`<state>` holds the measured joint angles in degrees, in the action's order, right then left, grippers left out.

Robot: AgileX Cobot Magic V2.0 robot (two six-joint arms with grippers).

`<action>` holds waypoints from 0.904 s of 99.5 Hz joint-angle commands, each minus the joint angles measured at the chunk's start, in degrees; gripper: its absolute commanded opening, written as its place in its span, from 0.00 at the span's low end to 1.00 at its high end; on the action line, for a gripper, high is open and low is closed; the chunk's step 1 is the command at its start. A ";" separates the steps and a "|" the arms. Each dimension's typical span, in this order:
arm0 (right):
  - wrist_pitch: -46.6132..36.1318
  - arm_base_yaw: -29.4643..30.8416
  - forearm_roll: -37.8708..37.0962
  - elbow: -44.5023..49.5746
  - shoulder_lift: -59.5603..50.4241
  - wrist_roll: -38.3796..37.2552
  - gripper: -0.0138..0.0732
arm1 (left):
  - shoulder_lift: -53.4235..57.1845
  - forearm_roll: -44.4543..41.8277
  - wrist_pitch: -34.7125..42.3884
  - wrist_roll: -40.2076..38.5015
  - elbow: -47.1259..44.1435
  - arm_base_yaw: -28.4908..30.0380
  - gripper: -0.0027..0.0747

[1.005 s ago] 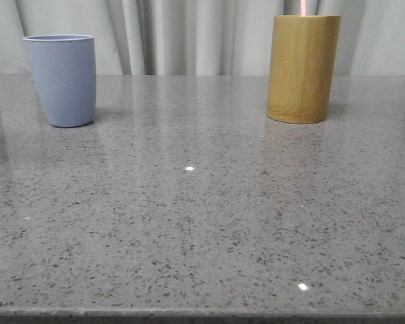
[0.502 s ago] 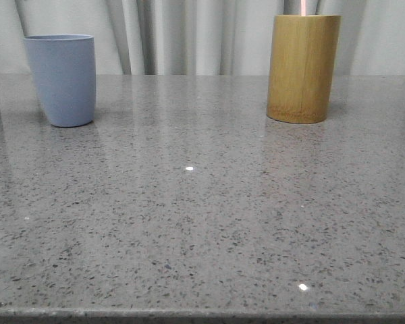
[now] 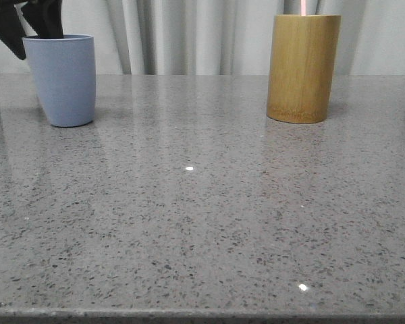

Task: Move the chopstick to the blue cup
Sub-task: 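Close the left gripper on the light blue cup's rim, then slide the light blue cup with the left gripper toward the bamboo holder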

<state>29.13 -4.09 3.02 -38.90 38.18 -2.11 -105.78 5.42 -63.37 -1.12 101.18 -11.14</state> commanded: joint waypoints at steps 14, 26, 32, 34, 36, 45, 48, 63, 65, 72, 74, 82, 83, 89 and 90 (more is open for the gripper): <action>-4.25 0.12 0.13 -2.03 0.40 0.22 0.54 | 2.53 1.10 0.10 0.03 1.98 -0.49 0.32; -4.19 0.12 0.13 -2.03 0.40 0.22 0.54 | 2.53 1.10 -0.60 0.03 1.98 -0.49 0.13; -4.19 0.12 0.13 -2.03 0.40 0.22 0.54 | 2.53 1.10 -0.83 0.03 1.98 -0.49 0.03; -4.19 0.12 0.13 -2.03 0.40 0.22 0.54 | 2.53 1.10 -0.83 0.03 1.98 -0.49 0.01; -4.19 0.12 0.13 -2.03 0.40 0.22 0.54 | 2.53 1.10 -0.84 0.03 1.98 -0.49 0.01; -3.85 0.12 0.13 -2.03 0.40 0.22 0.54 | 2.53 1.10 -1.23 0.03 2.66 -0.49 0.01; -3.65 0.12 0.13 -2.03 0.40 0.22 0.54 | 2.53 1.60 -1.23 0.03 3.07 -0.76 0.01; -3.71 0.12 0.13 -2.03 0.40 0.22 0.54 | 2.53 2.08 0.30 0.03 5.60 -3.52 0.01; -3.75 0.12 0.13 -2.03 0.40 0.22 0.54 | 2.48 2.08 0.66 0.03 5.95 -4.05 0.01; -3.75 0.12 0.13 -2.03 0.40 0.22 0.54 | 1.62 2.08 0.95 0.03 7.81 -5.87 0.01; -3.75 0.12 0.13 -2.03 0.40 0.22 0.54 | 1.21 2.08 0.95 0.03 8.45 -6.46 0.01; -3.78 0.12 0.13 -2.03 0.40 0.22 0.54 | -0.53 2.18 0.78 0.03 11.15 -8.52 0.01; -3.84 0.12 0.13 -2.03 0.40 0.22 0.54 | -0.94 2.16 0.65 0.03 11.71 -8.88 0.01; -3.84 0.12 0.13 -2.03 0.40 0.22 0.54 | -2.64 2.16 -0.11 0.03 14.03 -10.19 0.01; -3.84 0.12 0.13 -2.03 0.40 0.22 0.54 | -3.03 2.16 -0.17 0.03 14.58 -10.51 0.01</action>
<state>29.23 -4.09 3.02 -38.90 38.18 -2.11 -109.51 6.59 -65.24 -1.04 111.19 -19.68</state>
